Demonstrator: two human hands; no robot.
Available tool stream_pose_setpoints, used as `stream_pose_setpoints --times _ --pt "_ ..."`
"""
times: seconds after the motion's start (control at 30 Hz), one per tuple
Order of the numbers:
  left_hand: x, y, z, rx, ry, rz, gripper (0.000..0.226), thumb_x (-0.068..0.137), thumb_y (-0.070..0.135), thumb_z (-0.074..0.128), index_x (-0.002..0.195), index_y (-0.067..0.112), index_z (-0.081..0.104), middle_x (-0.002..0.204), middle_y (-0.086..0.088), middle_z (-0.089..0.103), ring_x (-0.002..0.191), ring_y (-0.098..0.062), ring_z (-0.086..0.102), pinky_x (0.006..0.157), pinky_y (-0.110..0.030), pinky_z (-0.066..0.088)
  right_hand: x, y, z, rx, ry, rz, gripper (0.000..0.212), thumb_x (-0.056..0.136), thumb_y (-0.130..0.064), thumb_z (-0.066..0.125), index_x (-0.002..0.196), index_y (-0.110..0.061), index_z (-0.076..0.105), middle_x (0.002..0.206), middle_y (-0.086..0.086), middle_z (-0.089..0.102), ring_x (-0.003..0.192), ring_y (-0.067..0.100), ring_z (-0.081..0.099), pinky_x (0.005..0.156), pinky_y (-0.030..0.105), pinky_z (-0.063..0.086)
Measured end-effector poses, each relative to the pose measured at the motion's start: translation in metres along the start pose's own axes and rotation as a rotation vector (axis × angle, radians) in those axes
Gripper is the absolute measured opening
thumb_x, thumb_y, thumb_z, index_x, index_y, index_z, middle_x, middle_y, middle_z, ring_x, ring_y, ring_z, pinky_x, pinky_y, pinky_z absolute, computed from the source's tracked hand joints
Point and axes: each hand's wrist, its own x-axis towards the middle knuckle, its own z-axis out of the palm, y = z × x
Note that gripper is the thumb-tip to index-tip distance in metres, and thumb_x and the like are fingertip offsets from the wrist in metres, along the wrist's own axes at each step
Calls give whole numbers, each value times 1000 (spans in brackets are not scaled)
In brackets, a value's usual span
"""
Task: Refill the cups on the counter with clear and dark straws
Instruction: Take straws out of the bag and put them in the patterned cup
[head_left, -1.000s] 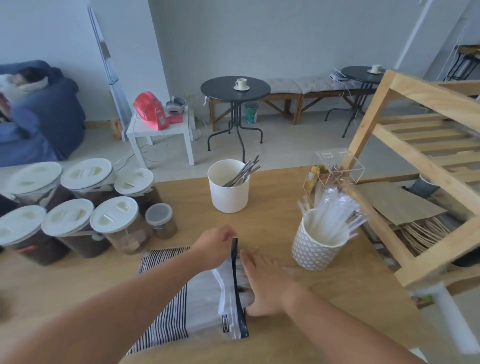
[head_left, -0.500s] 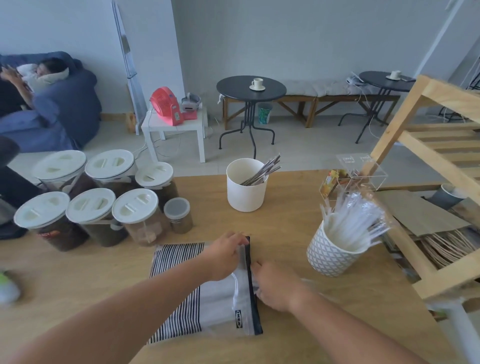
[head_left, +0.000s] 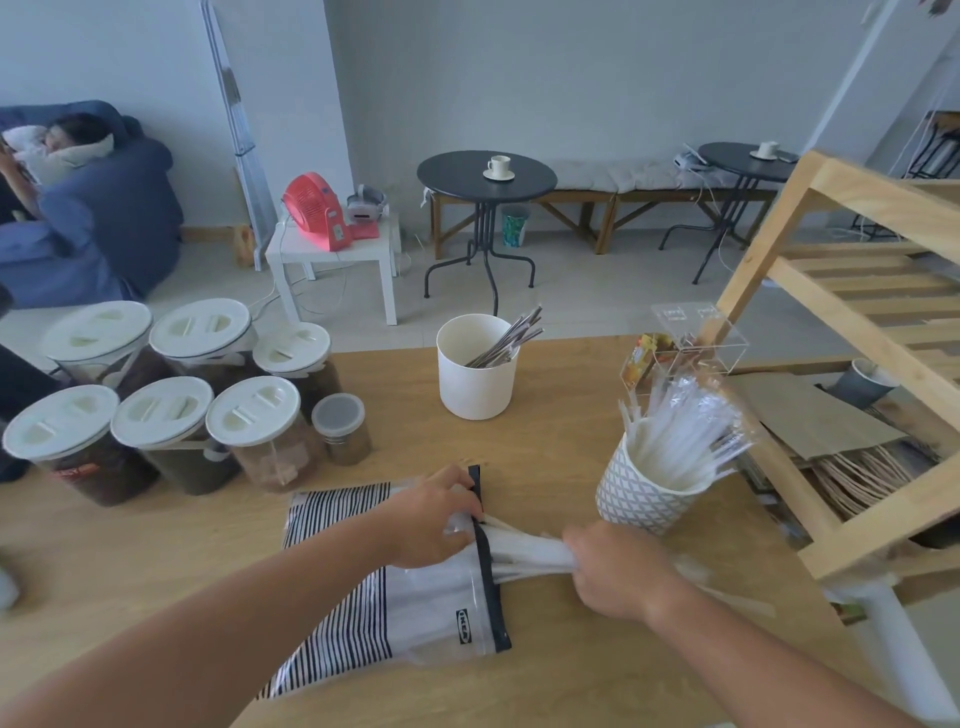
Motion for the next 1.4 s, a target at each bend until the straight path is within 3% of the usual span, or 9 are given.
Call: stream_pose_setpoints --times 0.23,0.43,0.6,0.73,0.83,0.93,1.03,1.2,1.4 --pt "-7 -2 -18 16 51 -62 31 92 67 52 92 39 66 141 10 44 122 -13 50 104 -38 46 -33 48 7 25 45 181 10 92 -25 43 93 -30 53 88 -3 69 76 23 68 61 36 49" --pt "-3 8 -16 166 140 -27 39 94 66 51 103 39 77 130 12 49 126 -14 38 103 -43 41 -47 69 5 178 122 285 14 93 -21 54 82 -29 51 75 -8 59 69 18 63 55 28 40" --pt "5 44 -6 220 330 66 49 90 70 43 88 32 75 97 13 55 95 -11 46 84 -36 43 -39 52 -11 424 223 287 14 90 -20 56 85 -30 65 75 -10 64 65 6 60 52 22 41" --pt "7 79 3 -203 239 -85 70 81 92 35 87 29 63 87 11 65 81 -8 60 74 -31 52 -28 27 -27 708 326 287 19 86 -17 53 84 -30 66 64 -11 63 54 4 53 49 17 39" --pt "14 96 4 -771 169 -247 94 59 104 45 111 27 60 107 5 69 97 -12 66 89 -34 54 -21 5 -34 930 337 252 23 86 -23 51 84 -38 69 51 -12 53 45 5 46 43 22 36" --pt "24 107 6 -1309 57 -259 110 57 90 72 144 32 39 141 2 58 127 -19 58 112 -45 45 -14 -15 -38 1031 279 215 31 86 -27 50 84 -46 74 49 -11 56 42 3 48 43 24 37" --pt "37 116 8 -1688 274 -217 95 56 66 93 135 39 47 140 -2 63 127 -24 62 108 -54 49 -9 -29 -37 1007 136 201 37 77 -23 45 77 -48 72 48 -9 57 41 7 51 44 25 40" --pt "53 123 7 -1855 580 -287 78 59 26 100 121 9 55 83 -14 72 79 -35 75 75 -42 60 -3 -44 -37 1036 8 199 30 74 -15 46 57 -31 64 47 -5 54 37 11 45 44 26 38" --pt "63 118 0 -1825 684 -520 23 93 11 73 90 10 50 53 -3 41 41 -19 39 45 -30 42 -3 -48 -38 1301 -193 201 18 84 -2 67 77 -19 67 58 3 59 37 13 42 37 22 31"
